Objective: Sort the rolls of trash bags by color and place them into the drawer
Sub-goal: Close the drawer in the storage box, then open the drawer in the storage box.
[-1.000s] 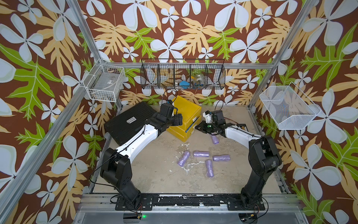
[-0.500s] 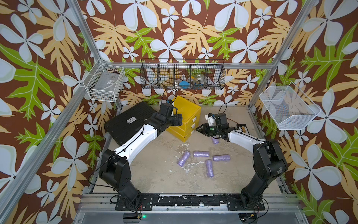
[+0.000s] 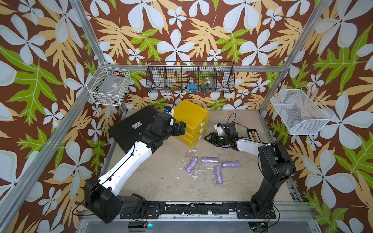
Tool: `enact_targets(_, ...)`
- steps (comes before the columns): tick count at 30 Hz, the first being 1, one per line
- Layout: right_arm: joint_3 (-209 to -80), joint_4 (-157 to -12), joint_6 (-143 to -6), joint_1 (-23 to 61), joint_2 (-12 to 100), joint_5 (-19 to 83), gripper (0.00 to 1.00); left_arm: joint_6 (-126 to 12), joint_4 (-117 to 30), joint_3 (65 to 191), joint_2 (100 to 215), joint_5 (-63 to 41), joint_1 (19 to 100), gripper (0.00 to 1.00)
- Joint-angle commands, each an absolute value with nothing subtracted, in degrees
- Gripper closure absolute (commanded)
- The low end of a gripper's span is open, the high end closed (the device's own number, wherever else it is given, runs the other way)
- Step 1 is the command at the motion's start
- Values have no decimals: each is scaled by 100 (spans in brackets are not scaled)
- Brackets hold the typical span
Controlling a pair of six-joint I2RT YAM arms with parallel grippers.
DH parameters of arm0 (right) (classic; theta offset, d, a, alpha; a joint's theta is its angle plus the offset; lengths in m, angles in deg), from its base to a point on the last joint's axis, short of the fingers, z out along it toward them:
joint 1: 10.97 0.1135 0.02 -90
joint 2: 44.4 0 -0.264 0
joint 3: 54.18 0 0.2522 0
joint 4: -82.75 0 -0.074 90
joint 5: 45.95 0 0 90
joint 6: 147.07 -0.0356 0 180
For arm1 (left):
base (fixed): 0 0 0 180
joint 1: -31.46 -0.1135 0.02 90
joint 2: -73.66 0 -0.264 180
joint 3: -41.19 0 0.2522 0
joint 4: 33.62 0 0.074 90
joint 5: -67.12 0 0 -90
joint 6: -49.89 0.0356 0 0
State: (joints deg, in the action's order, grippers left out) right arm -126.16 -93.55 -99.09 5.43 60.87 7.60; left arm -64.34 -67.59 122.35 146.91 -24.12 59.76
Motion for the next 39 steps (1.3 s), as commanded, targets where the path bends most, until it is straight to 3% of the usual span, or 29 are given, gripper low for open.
enact_targets(1, -12764, -9656, -10100, 547, 6254, 668, 43, -6732, -6551, 11662, 14186, -2267, 5976, 8)
enact_targets(13, -13118, -9677, -10216, 594, 6690, 661, 44, -7092, -6783, 10462, 12821, -2123, 5976, 8)
enact_targets(39, -13527, -9505, -10442, 692, 7286, 936, 47, -7101, -6966, 10351, 12596, -2087, 5976, 9)
